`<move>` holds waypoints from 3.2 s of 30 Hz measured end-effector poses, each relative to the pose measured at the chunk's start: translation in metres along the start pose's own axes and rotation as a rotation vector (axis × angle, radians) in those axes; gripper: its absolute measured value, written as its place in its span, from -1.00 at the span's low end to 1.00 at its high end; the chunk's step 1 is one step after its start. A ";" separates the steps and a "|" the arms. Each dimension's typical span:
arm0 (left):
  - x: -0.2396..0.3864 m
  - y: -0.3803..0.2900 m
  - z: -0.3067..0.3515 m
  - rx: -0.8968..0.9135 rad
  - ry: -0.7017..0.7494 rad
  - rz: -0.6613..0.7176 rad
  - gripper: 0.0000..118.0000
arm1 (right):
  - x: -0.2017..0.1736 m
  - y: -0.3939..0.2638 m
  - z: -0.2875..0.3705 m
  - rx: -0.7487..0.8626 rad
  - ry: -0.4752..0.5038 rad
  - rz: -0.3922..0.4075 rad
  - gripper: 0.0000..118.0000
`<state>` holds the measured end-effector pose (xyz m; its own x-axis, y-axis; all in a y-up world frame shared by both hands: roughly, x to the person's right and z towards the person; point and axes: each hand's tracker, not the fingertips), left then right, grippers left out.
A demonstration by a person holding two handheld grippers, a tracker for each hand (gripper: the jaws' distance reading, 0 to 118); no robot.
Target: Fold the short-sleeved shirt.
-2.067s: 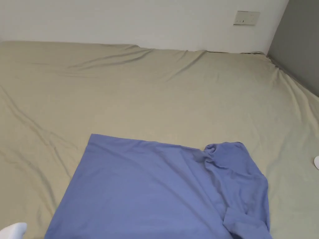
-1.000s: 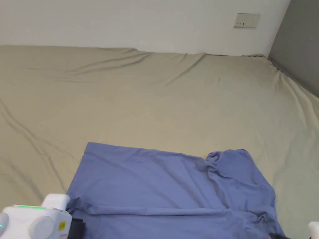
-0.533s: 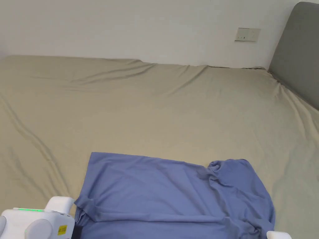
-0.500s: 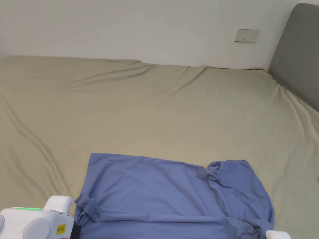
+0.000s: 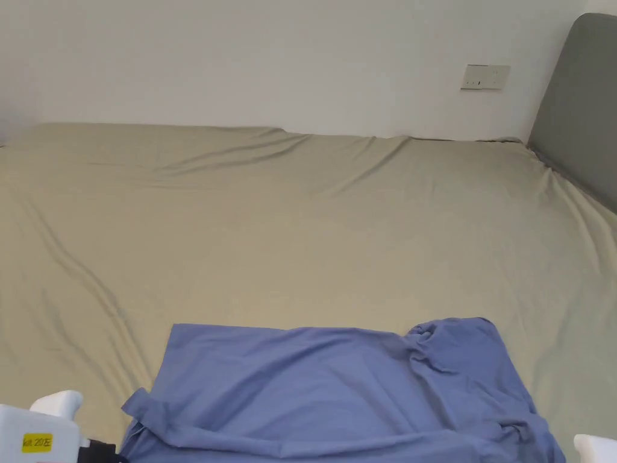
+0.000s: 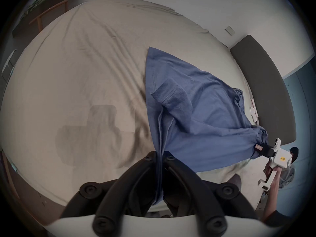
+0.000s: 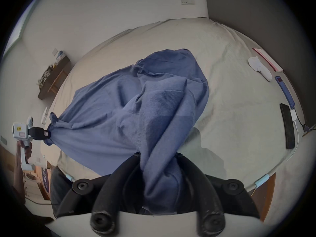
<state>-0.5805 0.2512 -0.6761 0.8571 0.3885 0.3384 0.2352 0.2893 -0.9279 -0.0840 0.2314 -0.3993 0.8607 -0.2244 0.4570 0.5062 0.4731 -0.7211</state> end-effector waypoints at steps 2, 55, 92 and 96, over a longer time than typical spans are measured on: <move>-0.008 -0.013 0.007 -0.013 -0.002 -0.005 -0.90 | 0.003 -0.008 0.001 -0.023 0.014 0.008 -0.67; 0.020 0.139 -0.160 0.257 0.211 -0.173 -0.83 | 0.039 0.176 -0.203 -0.076 -0.293 0.099 -0.38; -0.038 -0.087 -0.018 0.065 0.037 -0.211 -0.84 | 0.055 -0.054 0.007 -0.045 -0.177 0.025 -1.00; -0.050 -0.101 -0.031 0.054 0.030 -0.174 -0.84 | 0.058 -0.087 -0.021 -0.077 -0.195 0.034 -1.00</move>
<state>-0.6325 0.1752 -0.6040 0.8194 0.3023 0.4870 0.3564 0.3967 -0.8459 -0.0772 0.1593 -0.3214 0.8544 -0.0371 0.5184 0.4863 0.4090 -0.7722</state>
